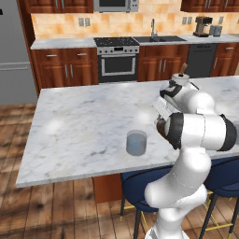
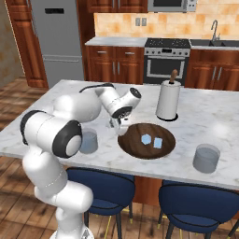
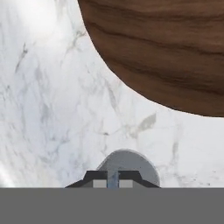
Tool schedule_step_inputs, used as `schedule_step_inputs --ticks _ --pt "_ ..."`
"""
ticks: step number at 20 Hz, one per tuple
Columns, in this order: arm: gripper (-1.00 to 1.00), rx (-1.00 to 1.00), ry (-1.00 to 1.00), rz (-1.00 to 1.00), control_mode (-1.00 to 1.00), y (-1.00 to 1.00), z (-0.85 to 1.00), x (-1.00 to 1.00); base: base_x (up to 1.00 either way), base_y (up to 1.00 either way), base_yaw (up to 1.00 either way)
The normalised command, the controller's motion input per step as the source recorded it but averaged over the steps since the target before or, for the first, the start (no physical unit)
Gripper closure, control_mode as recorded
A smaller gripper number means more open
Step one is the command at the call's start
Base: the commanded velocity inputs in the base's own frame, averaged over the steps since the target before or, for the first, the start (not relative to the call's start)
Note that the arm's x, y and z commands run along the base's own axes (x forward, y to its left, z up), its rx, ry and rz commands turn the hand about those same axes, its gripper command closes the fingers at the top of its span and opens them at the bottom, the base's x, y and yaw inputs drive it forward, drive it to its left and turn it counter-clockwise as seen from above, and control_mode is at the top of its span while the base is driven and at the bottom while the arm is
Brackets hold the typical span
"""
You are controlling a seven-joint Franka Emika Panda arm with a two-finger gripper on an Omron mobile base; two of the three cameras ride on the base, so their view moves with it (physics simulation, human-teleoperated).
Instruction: There are four ice cubes in the ice bowl. Place two ice cubes in each glass of water.
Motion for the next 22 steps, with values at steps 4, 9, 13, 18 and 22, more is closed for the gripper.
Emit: schedule_step_inputs --ticks 4,9,13,18,22 --pt "1.0 0.0 0.0 0.12 -1.0 0.88 0.0 -0.24 0.0 0.0 0.0" --pt "1.0 0.0 0.0 0.08 -1.0 0.55 0.0 -0.16 0.0 0.0 0.0" --pt "1.0 0.0 0.0 0.05 -1.0 0.36 -0.02 -0.1 0.0 0.0 0.0" --pt "1.0 0.0 0.01 0.02 -1.0 0.07 -0.15 0.0 0.0 0.0 0.0" --pt "1.0 0.0 0.0 0.01 -1.0 0.0 -0.13 0.0 0.0 0.0 0.0"
